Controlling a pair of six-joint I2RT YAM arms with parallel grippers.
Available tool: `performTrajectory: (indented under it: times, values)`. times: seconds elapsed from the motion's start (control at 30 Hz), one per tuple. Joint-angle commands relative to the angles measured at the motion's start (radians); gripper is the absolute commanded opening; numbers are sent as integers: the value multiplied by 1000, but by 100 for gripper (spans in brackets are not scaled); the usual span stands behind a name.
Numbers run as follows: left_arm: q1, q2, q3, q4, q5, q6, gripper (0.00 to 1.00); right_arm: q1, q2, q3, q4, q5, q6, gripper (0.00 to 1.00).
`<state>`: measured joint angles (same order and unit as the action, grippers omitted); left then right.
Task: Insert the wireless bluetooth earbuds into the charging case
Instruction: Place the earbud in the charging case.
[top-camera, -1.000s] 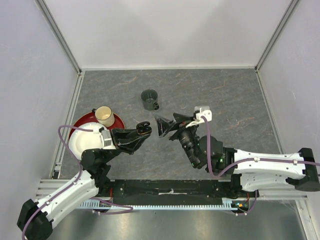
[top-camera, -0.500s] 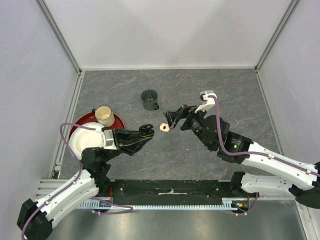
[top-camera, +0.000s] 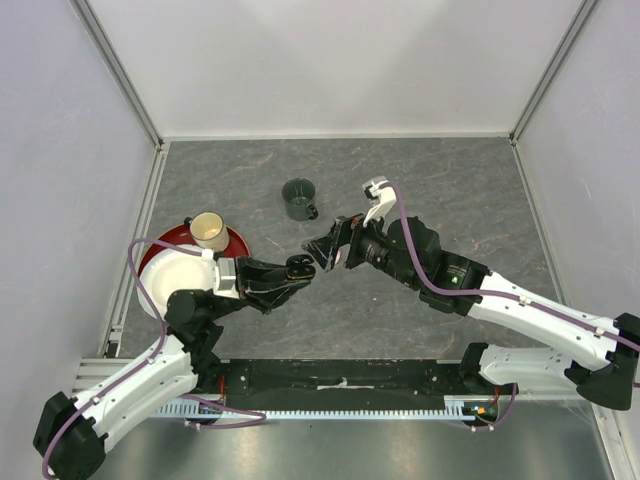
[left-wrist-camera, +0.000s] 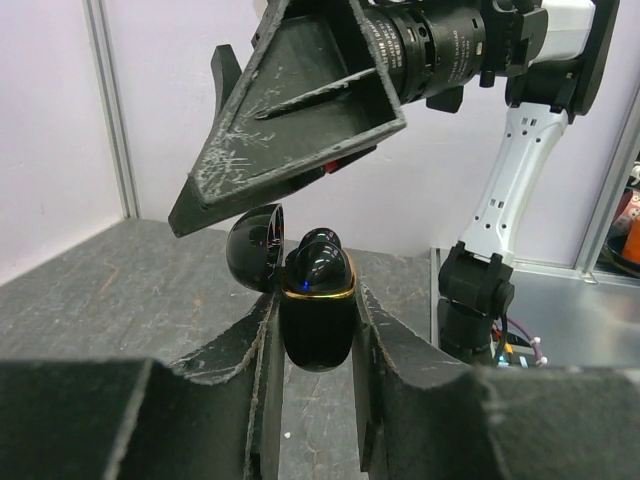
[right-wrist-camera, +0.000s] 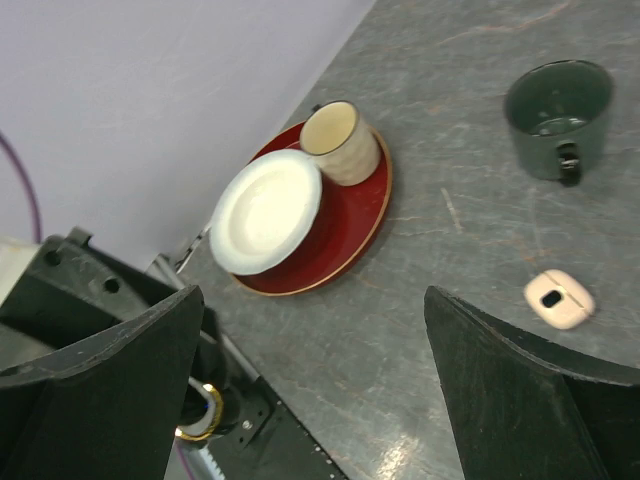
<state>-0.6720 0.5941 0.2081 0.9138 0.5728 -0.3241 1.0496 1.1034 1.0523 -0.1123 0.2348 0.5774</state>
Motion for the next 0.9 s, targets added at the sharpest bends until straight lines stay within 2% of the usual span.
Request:
performTrajectory:
  times: [0.0, 0.2, 0.37, 0.63, 0.87]
  values:
    - [2, 24, 51, 30, 13, -20, 2, -2, -5, 3, 101, -144, 18, 98]
    - [0, 35, 50, 33, 9, -26, 2, -2, -56, -83, 218, -150, 45, 98]
    - [2, 29, 47, 34, -16, -23, 2, 0, -31, -52, 135, -207, 3, 98]
    - [0, 30, 37, 48, -42, -24, 2, -2, -27, -67, 135, -284, -11, 98]
    - [0, 19, 37, 54, -39, -27, 2, 0, -8, -77, 128, -262, -1, 98]
